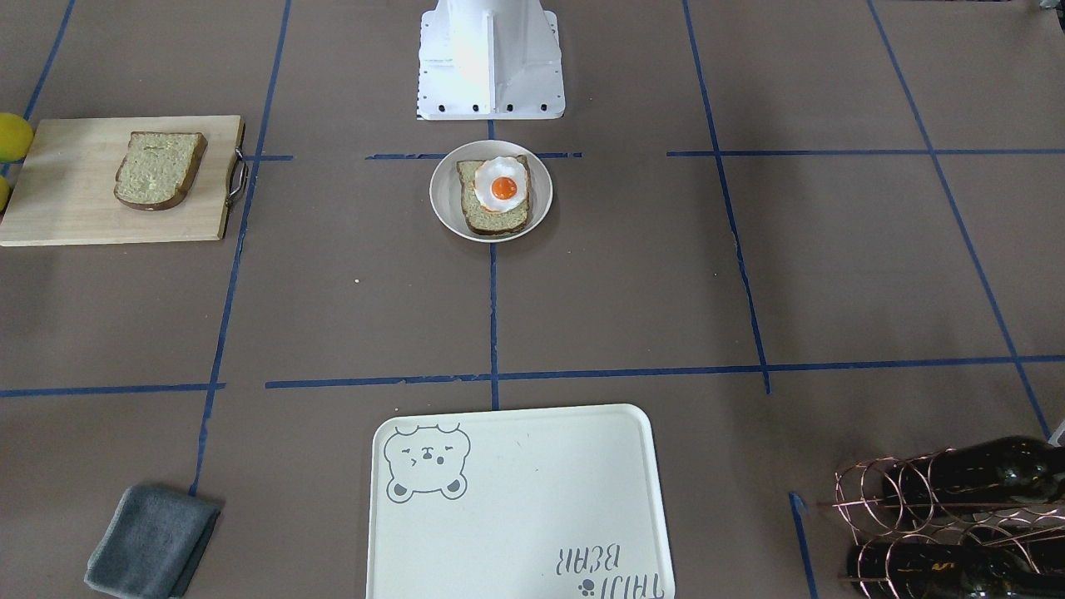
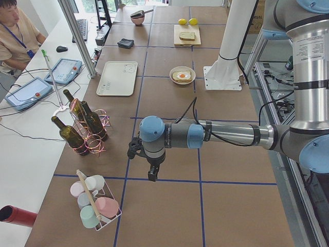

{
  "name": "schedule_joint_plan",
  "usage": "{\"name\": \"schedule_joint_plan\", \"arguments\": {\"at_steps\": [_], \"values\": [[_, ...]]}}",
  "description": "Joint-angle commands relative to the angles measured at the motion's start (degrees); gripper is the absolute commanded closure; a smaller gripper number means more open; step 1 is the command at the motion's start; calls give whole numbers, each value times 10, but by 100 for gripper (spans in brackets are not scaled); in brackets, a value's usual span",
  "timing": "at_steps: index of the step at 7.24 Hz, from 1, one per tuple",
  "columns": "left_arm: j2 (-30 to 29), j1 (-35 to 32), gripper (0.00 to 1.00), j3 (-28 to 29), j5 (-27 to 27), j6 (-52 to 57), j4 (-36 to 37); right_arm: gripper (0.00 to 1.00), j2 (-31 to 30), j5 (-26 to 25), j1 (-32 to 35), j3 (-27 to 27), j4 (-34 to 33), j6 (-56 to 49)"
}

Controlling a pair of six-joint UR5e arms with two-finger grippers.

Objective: Make sandwich and place on tray

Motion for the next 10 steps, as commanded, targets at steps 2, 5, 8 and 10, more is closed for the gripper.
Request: {"name": "schedule_joint_plan", "arguments": {"at_steps": [2, 5, 8, 10], "values": [[-9, 1, 0, 1, 0, 0, 1, 0, 0, 1, 0, 0, 0, 0], [-9, 2, 0, 1, 0, 0, 1, 0, -1, 40, -17, 16, 23, 60], [-9, 3, 0, 2, -13, 0, 1, 0, -86, 45, -143, 71, 234, 316], [-9, 4, 0, 2, -14, 0, 1, 0, -147, 40, -211, 70, 412, 476]]}}
